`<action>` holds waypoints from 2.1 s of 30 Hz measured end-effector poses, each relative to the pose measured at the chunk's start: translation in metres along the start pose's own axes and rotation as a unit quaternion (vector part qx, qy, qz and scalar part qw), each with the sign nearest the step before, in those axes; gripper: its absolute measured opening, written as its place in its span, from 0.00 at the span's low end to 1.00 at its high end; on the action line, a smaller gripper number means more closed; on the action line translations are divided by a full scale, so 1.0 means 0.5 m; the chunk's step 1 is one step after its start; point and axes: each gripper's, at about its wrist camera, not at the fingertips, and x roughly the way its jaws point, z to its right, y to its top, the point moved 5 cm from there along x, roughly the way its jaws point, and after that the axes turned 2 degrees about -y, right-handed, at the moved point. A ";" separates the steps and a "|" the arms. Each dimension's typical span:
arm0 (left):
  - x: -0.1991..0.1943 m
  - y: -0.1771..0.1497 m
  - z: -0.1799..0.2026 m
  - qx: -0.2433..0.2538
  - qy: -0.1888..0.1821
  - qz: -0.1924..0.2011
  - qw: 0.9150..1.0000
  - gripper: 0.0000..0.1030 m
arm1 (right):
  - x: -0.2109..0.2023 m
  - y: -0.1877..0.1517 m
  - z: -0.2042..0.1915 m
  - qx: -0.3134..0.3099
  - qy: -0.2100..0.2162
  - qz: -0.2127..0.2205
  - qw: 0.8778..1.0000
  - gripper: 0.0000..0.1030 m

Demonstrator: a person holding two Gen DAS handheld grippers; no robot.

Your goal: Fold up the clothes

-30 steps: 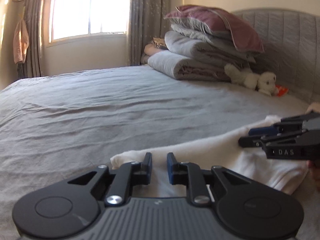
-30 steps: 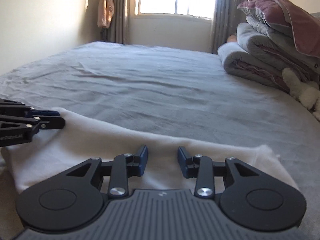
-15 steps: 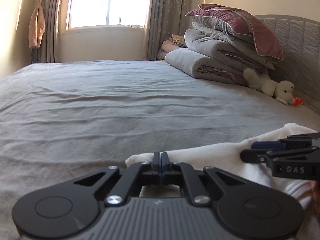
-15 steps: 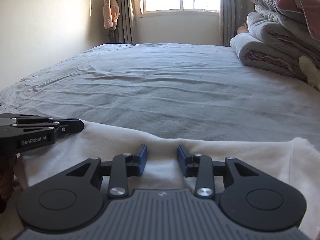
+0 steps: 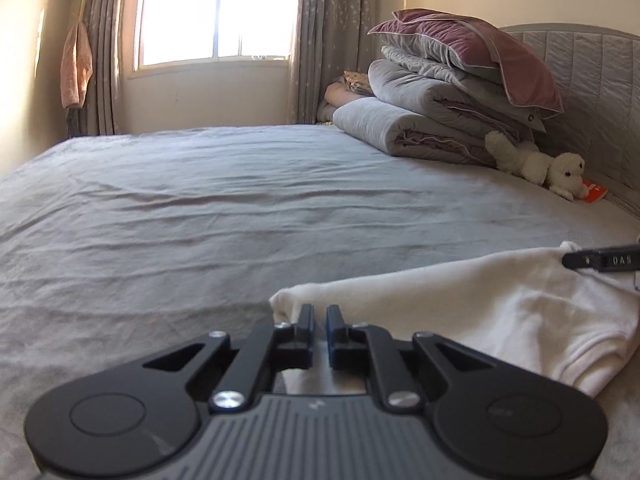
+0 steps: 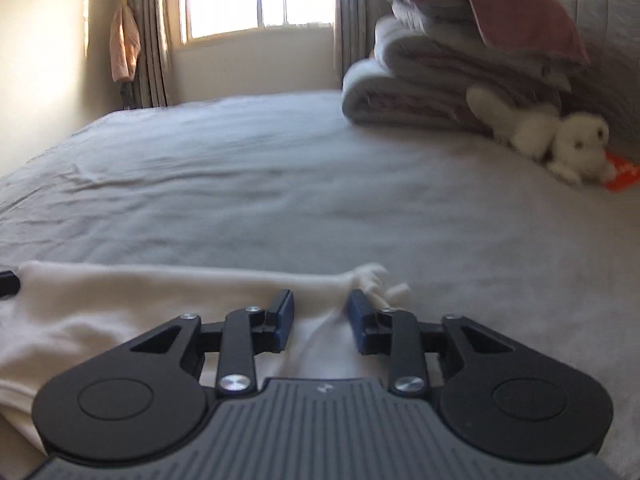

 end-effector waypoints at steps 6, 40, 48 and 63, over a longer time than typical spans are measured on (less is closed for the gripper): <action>-0.028 0.013 -0.046 -0.099 -0.017 -0.033 0.994 0.35 | -0.046 0.010 -0.019 -0.011 0.009 0.009 1.000 0.38; -0.055 -0.062 -0.076 -0.341 -0.094 -0.104 0.929 0.04 | -0.098 -0.060 -0.230 -0.085 0.133 -0.061 0.986 0.42; -0.080 -0.038 -0.063 -0.279 -0.076 -0.079 0.954 0.13 | -0.140 -0.058 -0.201 -0.096 0.127 -0.029 0.987 0.38; -0.060 -0.036 0.000 -0.134 -0.038 -0.071 0.988 0.05 | -0.111 -0.055 0.010 -0.026 -0.017 -0.046 0.998 0.38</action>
